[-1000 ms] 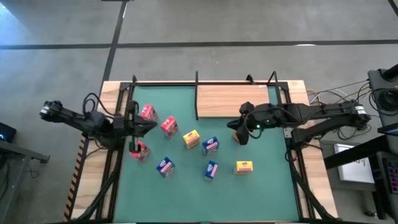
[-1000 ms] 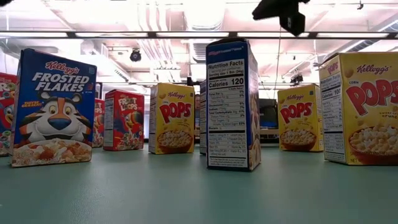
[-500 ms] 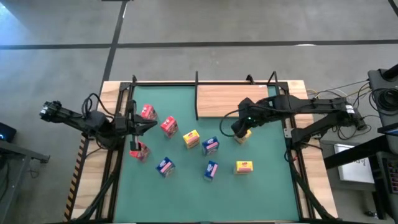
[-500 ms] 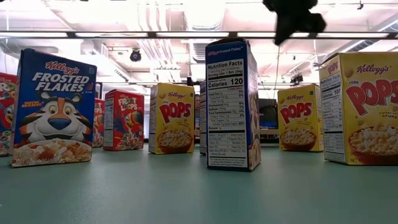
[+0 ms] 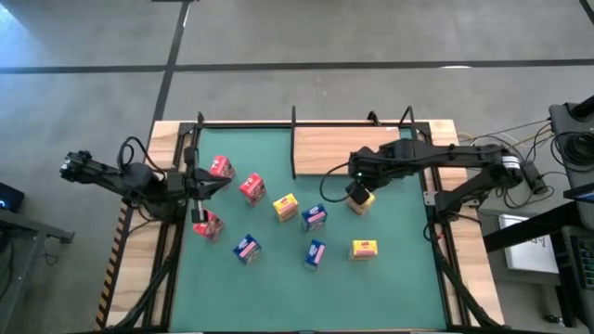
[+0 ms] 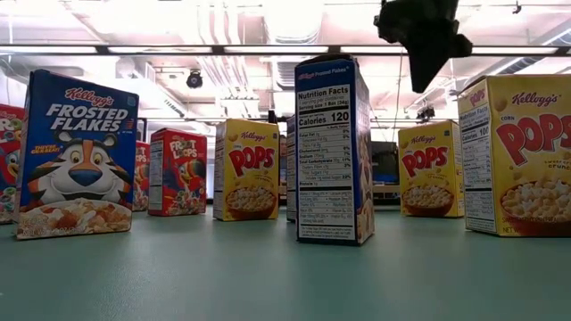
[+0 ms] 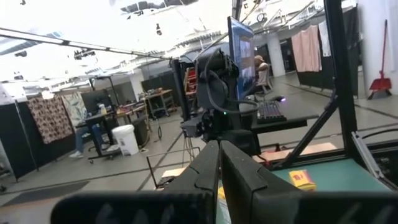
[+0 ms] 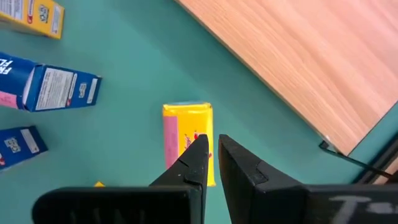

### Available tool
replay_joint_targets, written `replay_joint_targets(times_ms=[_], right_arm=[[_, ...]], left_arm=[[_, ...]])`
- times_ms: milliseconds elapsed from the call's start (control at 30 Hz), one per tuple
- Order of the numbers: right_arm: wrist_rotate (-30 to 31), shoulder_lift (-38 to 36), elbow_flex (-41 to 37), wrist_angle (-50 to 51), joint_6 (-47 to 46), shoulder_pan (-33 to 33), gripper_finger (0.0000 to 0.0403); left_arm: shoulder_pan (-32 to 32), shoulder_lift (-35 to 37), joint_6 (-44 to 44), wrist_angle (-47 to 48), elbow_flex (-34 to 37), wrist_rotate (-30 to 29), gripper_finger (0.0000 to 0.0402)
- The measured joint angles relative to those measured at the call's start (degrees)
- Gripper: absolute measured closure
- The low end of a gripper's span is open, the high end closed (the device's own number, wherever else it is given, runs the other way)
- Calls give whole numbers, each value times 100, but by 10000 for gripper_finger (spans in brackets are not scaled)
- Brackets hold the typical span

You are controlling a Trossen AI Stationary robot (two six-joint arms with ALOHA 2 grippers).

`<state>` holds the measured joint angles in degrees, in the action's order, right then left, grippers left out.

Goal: Stack cereal on shelf
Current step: Put the top right yellow cereal box on the shelf

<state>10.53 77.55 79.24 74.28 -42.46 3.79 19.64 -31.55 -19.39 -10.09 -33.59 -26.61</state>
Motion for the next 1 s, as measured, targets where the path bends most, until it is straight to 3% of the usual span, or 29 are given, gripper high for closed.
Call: replay_joint_targets(times_ms=[133,233,433,733,1000], right_arm=[[-73,210,0,12,-8,41,375],[-683,398,0,41,-50,142,362],[-1556,724,0,78,-57,421,285],[-1199,767,0,106,428,673,160],[-1250,781,-154,-27,1150,595,122]], left_arm=[[1,4,-29,3,-13,-4,401],[2,20,-88,69,-12,-122,401],[1,-7,-92,176,-6,-585,401],[2,-20,70,256,29,-596,401],[2,-24,214,348,31,-597,401]])
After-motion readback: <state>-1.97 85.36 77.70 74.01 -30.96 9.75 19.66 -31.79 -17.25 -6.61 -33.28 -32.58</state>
